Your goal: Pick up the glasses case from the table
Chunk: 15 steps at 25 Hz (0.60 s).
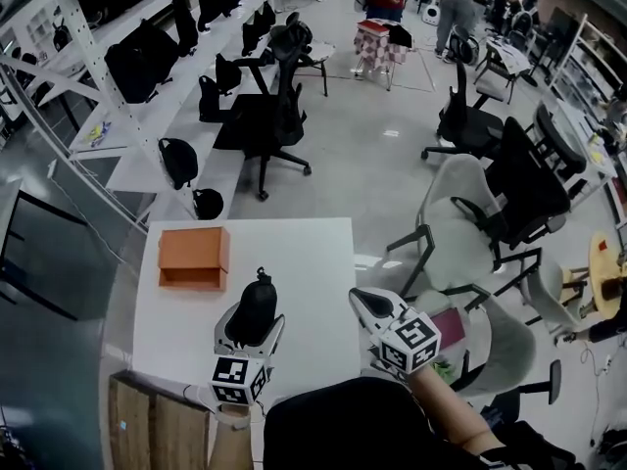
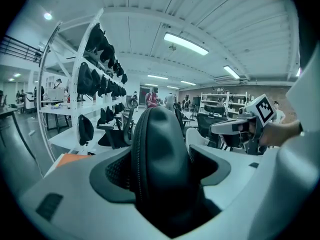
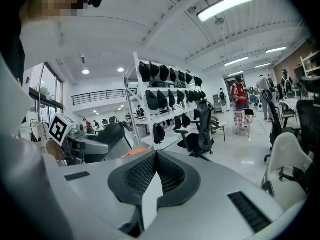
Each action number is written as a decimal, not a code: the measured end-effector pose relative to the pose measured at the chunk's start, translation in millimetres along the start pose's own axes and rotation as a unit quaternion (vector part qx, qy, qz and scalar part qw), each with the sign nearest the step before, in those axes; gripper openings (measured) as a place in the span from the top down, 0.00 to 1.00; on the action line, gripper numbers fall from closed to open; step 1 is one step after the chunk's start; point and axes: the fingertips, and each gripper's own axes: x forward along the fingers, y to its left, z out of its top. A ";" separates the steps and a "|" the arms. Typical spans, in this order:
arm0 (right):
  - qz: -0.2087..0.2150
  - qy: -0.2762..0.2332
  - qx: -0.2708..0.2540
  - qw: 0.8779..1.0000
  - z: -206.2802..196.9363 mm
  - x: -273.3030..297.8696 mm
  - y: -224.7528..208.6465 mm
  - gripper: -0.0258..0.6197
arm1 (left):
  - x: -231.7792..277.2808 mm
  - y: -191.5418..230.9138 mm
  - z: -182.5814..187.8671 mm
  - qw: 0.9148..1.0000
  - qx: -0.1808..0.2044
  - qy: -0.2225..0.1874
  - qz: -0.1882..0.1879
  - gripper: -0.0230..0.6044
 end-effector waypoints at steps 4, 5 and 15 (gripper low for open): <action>0.006 -0.007 0.000 1.000 1.4 -7.5 3.3 0.92 | -1.4 -5.5 0.2 1.000 -0.008 -0.009 -0.001 0.40; 0.007 -0.008 -0.001 1.000 1.8 -9.4 4.0 0.92 | -1.7 -6.8 0.8 1.000 -0.008 -0.011 -0.001 0.40; 0.005 -0.010 -0.016 1.000 -0.7 -13.7 10.8 0.92 | -1.8 -8.1 4.8 1.000 -0.005 -0.021 -0.004 0.40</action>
